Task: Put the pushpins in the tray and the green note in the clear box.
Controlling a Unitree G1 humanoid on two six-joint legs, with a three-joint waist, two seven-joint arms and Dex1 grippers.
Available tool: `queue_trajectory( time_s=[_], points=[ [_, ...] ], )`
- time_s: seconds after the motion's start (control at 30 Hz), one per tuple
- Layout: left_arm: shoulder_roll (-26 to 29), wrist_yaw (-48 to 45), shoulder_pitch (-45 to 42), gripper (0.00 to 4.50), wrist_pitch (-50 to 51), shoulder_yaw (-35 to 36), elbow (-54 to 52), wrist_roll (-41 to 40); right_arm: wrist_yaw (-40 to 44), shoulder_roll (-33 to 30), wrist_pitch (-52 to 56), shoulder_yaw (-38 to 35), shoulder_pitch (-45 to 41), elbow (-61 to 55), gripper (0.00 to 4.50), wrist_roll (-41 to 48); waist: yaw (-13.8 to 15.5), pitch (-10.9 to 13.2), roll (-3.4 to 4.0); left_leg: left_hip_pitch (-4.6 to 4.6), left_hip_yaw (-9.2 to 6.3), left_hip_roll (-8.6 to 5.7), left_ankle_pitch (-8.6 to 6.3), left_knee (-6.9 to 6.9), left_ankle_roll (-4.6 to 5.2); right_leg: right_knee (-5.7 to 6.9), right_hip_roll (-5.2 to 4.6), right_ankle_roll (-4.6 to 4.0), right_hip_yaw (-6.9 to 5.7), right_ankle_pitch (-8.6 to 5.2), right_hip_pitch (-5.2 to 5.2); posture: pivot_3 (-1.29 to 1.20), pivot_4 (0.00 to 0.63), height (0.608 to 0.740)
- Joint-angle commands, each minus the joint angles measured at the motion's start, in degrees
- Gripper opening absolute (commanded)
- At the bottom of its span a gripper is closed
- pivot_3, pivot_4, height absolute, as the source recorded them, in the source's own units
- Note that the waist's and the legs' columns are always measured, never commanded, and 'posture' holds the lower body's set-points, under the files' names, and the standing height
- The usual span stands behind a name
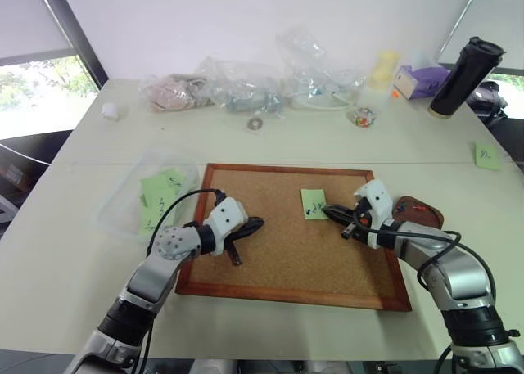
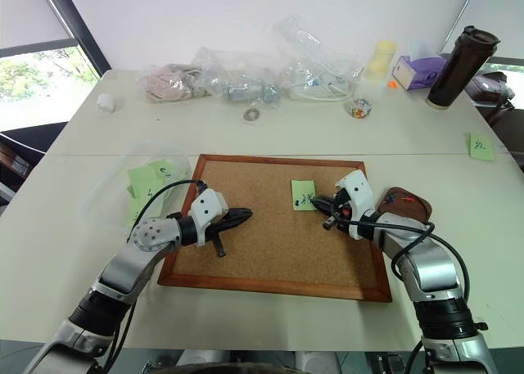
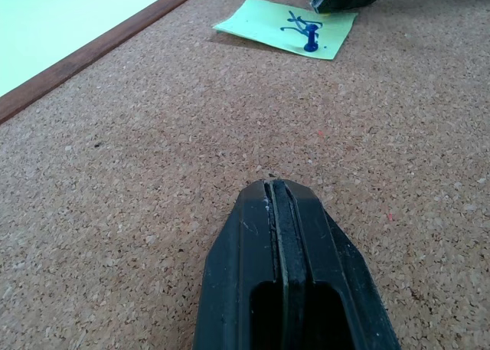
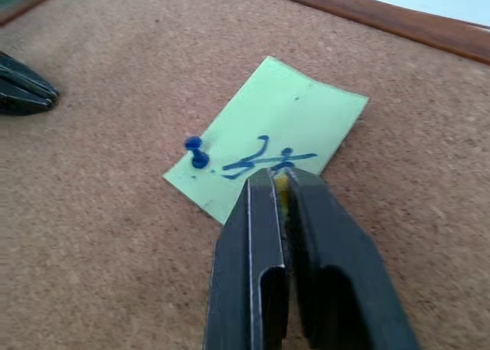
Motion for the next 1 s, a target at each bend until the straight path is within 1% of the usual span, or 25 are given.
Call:
queue_trajectory(
  time_s=[0.03,0.33,0.47,0.53,0.57,0.77,0.87,1.0],
  points=[
    [1.09,-0.31,2.21,0.0,3.12,-1.31,2.41,2.01,0.25,-0.55,-0.01,-2.01,0.03,-2.7,0.04,1.0,0.0,0.0,0.0,0.0,0.0,0.0,0.0,0.0,0.0,0.0,0.0,0.0,0.0,0.0,0.0,0.0,0.15,0.74],
    [1.45,-1.1,2.74,0.0,4.86,-1.96,1.34,1.66,-2.16,-2.42,7.94,-13.31,-3.39,-10.58,0.04,10.32,0.04,0.01,0.0,-0.09,0.0,0.0,0.0,-0.02,0.0,-0.01,-0.01,0.0,0.0,0.0,-0.1,0.0,0.15,0.74],
    [1.33,-1.38,2.48,0.0,5.05,-2.11,1.58,1.62,-3.1,-3.55,10.78,-17.83,-3.74,-11.33,0.04,13.9,0.02,0.0,0.01,-0.07,-0.02,0.01,-0.01,-0.09,0.01,-0.01,-0.01,0.0,0.0,0.0,-0.09,0.0,0.15,0.74],
    [1.27,-1.47,2.32,0.0,4.99,-2.21,1.72,1.66,-2.74,-5.43,10.29,-21.01,-1.38,-9.89,0.04,13.08,0.11,0.0,0.01,-0.08,-0.01,0.01,-0.03,-0.08,0.06,-0.02,-0.02,0.0,0.01,0.0,-0.09,0.0,0.15,0.74],
    [1.24,-1.5,2.22,0.0,4.95,-2.28,1.82,1.66,-2.76,-6.15,9.98,-22.54,-0.06,-8.8,0.04,12.63,0.23,0.01,-0.01,-0.09,-0.01,0.01,-0.15,-0.08,0.27,-0.03,-0.03,0.0,0.0,0.0,-0.09,0.0,0.15,0.74],
    [0.95,-1.77,2.01,0.0,4.88,-2.39,1.96,1.78,-1.57,-9.86,5.53,-27.41,7.46,-2.16,0.04,8.83,0.07,-0.05,0.09,-0.06,0.01,0.0,-0.17,-0.08,0.29,-0.07,-0.03,0.0,0.01,0.0,-0.05,0.0,0.15,0.74],
    [0.85,-1.92,1.84,0.0,4.85,-2.48,2.12,1.77,-1.01,-10.69,2.42,-26.66,10.67,1.59,0.04,5.55,0.09,-0.06,0.1,0.01,0.01,0.0,-0.2,-0.08,0.35,-0.07,-0.01,0.0,0.01,0.0,0.05,0.0,0.15,0.74],
    [0.86,-2.11,1.65,0.0,4.9,-2.76,2.03,1.91,-0.73,-9.63,0.2,-25.36,11.38,4.92,0.04,4.27,0.05,-0.08,0.14,0.03,0.03,0.0,-0.21,-0.07,0.36,-0.07,-0.01,0.0,0.03,0.0,0.07,0.0,0.15,0.74]
  ],
)
